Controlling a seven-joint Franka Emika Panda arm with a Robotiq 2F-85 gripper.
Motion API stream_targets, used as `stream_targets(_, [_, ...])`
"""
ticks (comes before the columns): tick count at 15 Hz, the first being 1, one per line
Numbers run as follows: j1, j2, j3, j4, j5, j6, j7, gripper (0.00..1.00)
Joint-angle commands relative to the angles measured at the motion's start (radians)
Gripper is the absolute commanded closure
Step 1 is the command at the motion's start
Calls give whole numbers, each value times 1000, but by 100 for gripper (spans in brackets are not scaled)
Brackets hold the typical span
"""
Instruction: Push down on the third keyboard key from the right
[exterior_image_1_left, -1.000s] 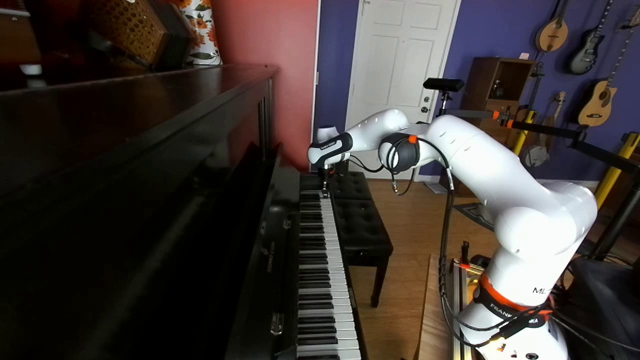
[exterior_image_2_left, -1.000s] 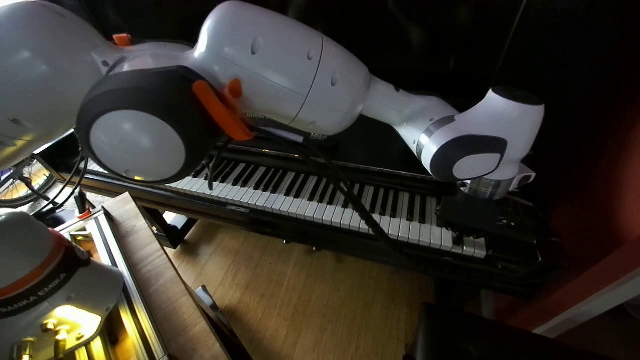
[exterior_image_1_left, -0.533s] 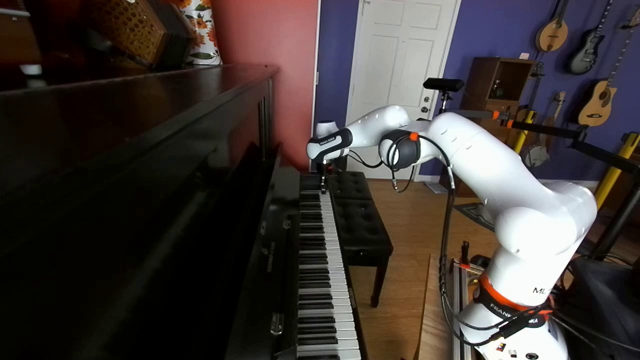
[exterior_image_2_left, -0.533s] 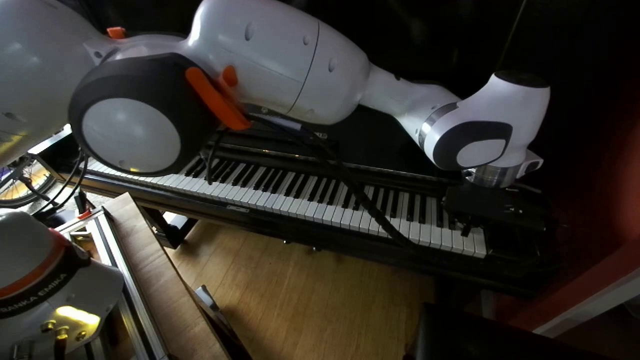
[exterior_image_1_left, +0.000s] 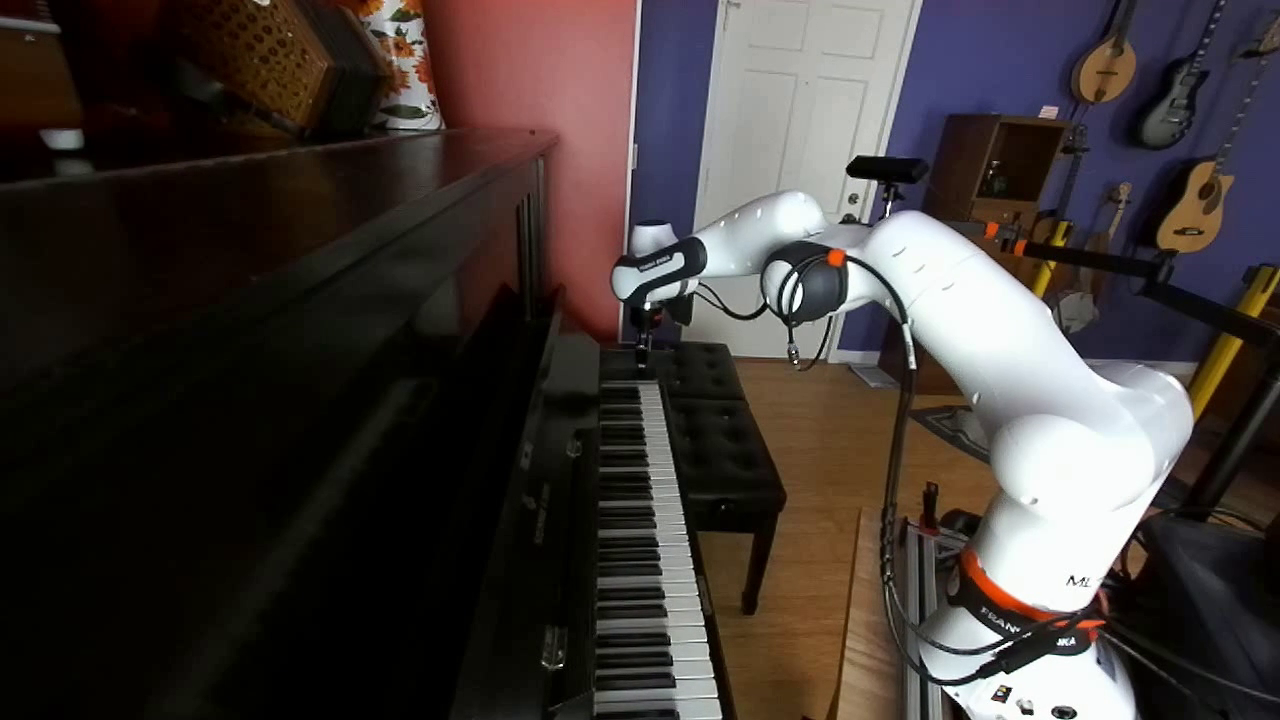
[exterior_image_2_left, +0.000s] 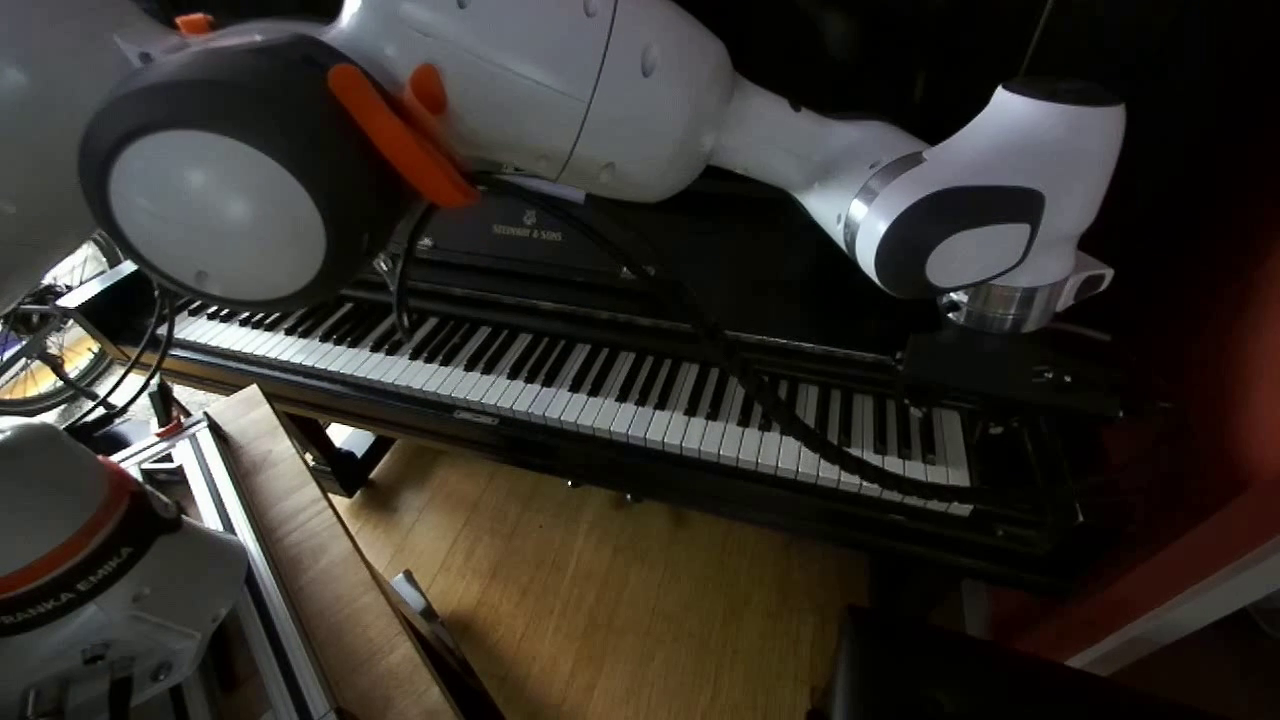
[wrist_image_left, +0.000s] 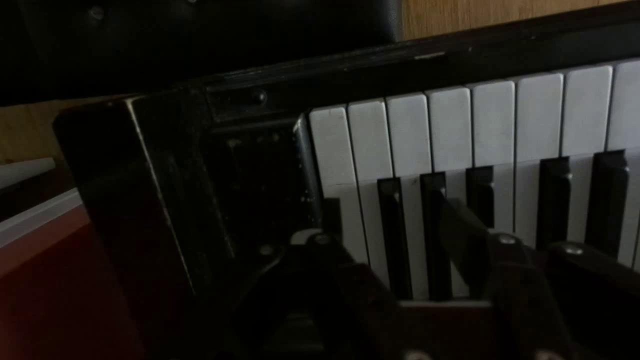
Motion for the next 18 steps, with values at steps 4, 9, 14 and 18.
stream_targets(4, [22,-146,-3,-200,-5,58,1,0])
stream_targets(9, [42,-240,-10,-325,-13,92,7,0])
stream_targets(14, [56,-327,-25,-440,-23,101,20,0])
stream_targets(18, [61,-395,-41,-525,-30,119,27,0])
